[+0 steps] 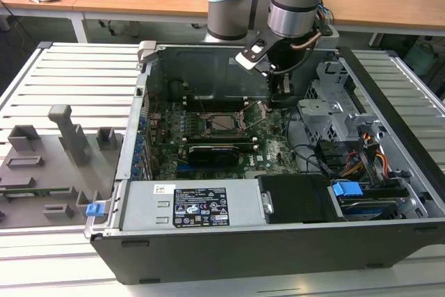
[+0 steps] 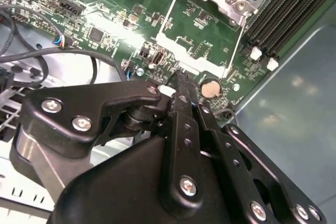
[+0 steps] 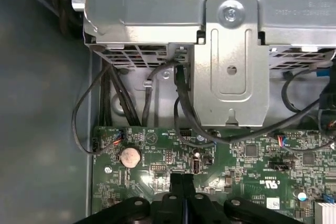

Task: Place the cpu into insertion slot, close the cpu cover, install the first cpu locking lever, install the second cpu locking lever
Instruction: 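Close the cpu cover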

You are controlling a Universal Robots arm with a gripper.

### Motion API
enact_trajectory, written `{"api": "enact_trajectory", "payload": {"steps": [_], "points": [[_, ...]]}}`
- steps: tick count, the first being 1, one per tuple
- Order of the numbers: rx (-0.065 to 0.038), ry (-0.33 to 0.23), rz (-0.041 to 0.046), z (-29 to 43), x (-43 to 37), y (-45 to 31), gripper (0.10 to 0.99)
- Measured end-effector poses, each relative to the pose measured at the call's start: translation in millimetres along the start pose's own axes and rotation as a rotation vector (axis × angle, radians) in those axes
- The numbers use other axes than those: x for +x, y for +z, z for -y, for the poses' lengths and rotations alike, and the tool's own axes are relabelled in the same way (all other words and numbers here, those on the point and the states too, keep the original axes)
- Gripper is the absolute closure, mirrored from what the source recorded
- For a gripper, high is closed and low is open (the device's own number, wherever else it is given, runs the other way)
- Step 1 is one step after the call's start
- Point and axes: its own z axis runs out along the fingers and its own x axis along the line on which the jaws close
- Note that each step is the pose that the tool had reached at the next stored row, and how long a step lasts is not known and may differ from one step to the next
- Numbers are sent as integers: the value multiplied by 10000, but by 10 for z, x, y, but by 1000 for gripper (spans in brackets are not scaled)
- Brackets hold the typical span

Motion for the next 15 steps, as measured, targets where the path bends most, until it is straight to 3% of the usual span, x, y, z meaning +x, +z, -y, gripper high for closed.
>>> {"api": "enact_trajectory", "payload": {"steps": [2, 4, 5, 15], "points": [[56, -8, 3, -3, 6, 24, 976], [526, -5, -2, -3, 7, 25, 976], [673, -5, -3, -3, 8, 18, 976], [683, -5, -4, 83, 8, 14, 976]]}}
